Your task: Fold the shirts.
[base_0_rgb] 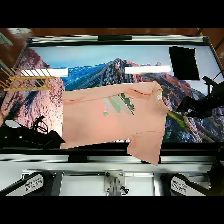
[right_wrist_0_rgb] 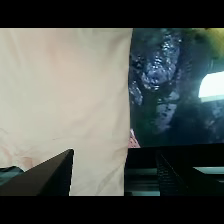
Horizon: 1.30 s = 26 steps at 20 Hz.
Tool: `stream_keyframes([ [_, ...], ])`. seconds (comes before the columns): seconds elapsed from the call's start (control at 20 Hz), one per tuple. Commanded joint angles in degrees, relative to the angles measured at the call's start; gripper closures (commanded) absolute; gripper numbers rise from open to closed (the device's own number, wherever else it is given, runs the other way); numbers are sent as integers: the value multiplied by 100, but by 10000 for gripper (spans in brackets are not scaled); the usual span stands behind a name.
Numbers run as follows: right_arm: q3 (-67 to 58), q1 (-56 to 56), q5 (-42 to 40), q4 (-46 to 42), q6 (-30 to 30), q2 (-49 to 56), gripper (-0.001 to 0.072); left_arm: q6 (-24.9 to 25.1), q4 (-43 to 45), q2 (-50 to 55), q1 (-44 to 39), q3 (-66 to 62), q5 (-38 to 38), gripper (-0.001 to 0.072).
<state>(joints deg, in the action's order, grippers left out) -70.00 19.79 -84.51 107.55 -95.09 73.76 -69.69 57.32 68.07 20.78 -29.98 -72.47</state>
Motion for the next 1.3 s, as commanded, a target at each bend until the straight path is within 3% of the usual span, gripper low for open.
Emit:
stream_keyframes([
  [0.0, 2, -2, 35, 4, -66, -4, 107, -208, -103, 179, -435, 37, 348, 178],
  [0.1, 2, -2, 37, -11, -81, -4, 107, -306, -168, 345, -662, 37, 374, 187],
  [0.2, 26, -2, 46, 4, -101, -4, 106, -424, -243, 409, -785, 37, 494, 465],
  [0.35, 621, -2, -35, 201, -356, -4, 107, -468, -295, 398, -787, -28, 509, 652],
  [0.6, 2162, -2, 726, 601, -619, 133, 107, -302, -293, 326, -782, -293, 304, 666],
  [0.9, 2452, -164, 1464, 708, -656, 509, 110, -299, -291, 55, -780, -345, 155, 667],
  [1.05, 2452, -549, 1858, 592, -782, 643, 292, -302, -293, -72, -745, -350, 114, 667],
  [1.15, 2446, -647, 2006, 588, -765, 640, 605, -299, -293, -140, -745, -439, 85, 667],
  [1.2, 2413, -640, 1958, 730, -815, 619, 651, -299, -293, -177, -745, -575, 83, 667],
  [1.25, 2334, -640, 1829, 826, -1019, 535, 651, -299, -293, -219, -745, -782, 81, 667],
])
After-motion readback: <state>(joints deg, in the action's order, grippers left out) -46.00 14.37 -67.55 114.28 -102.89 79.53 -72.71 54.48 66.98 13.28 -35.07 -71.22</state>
